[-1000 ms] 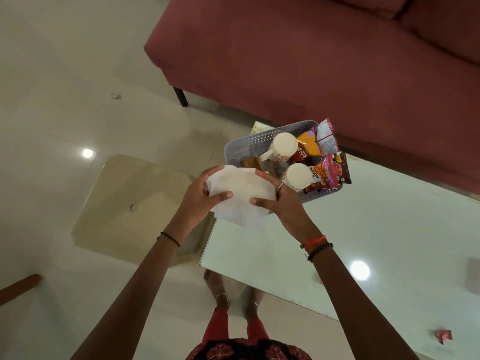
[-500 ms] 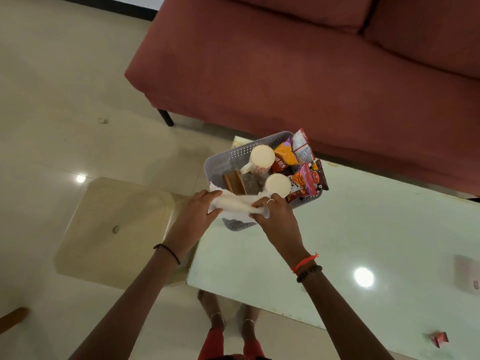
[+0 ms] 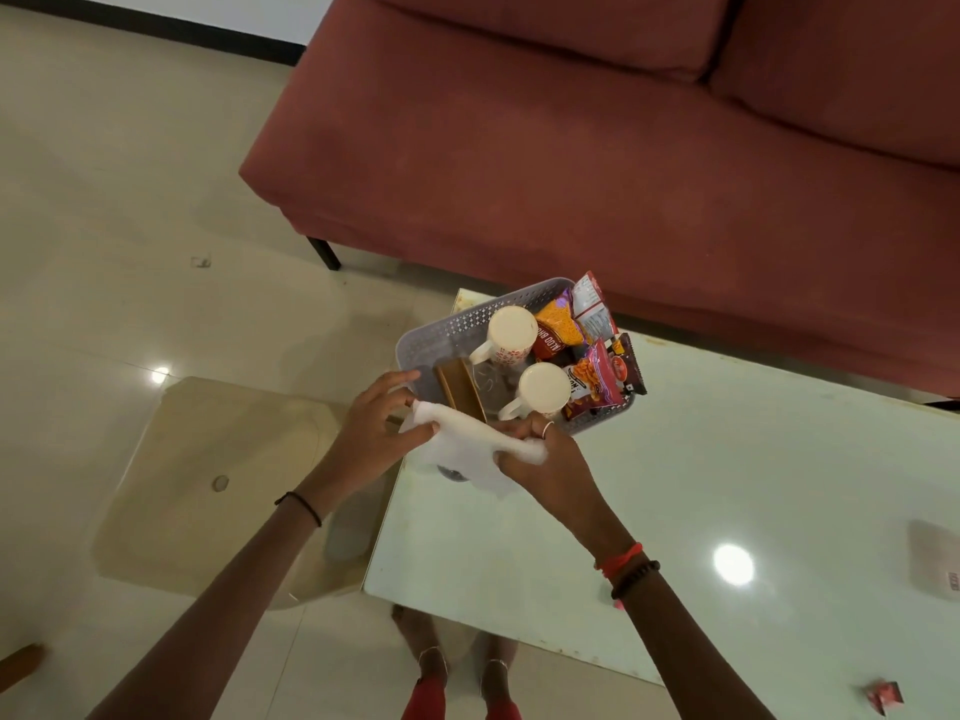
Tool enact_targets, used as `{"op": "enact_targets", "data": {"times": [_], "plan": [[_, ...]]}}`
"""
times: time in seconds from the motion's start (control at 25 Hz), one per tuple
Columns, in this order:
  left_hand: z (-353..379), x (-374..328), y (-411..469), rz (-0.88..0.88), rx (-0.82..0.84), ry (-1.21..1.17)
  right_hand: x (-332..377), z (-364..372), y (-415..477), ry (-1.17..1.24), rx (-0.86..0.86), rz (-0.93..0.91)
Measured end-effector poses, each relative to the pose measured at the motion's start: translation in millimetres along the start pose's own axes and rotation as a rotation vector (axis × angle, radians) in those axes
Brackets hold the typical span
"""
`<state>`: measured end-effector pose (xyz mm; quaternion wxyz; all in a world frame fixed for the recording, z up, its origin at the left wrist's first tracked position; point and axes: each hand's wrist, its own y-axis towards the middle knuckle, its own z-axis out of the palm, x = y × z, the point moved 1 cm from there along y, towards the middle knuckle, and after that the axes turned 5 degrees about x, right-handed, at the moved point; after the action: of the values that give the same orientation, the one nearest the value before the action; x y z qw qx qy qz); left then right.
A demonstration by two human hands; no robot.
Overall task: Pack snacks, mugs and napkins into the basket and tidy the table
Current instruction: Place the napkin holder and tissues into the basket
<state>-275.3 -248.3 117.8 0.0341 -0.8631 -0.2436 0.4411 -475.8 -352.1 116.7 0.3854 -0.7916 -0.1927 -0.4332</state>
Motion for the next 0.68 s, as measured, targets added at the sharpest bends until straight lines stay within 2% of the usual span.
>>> {"op": "enact_targets", "data": {"times": [0.08, 0.16, 0.28, 0.4, 0.56, 0.68], "plan": [[1.0, -4.6, 2.7, -0.143, 0.143, -0.254, -2.4, 2.2, -1.0, 0.162, 0.053, 0.107], [5.7, -2.9, 8.3, -0.227, 0.184, -0.321, -6.9, 8.1, -3.0, 0.401, 0.056, 0.193], [9.1, 1.2, 21.2, -0.325, 0.18, -0.286, -17.0, 18.5, -4.3, 0.837, 0.037, 0.314], [8.9, 9.9, 37.8, -0.349, 0.202, -0.179, -24.5, 34.3, -0.9, 1.133, 0.099, 0.389], [4.6, 13.9, 62.6, -0.368, 0.238, -0.105, -33.4, 54.9, 9.3, 1.325, 0.08, 0.512], [0.7, 10.3, 83.8, -0.465, 0.457, -0.318, -38.1, 62.1, 21.6, 1.361, 0.044, 0.61]]}}
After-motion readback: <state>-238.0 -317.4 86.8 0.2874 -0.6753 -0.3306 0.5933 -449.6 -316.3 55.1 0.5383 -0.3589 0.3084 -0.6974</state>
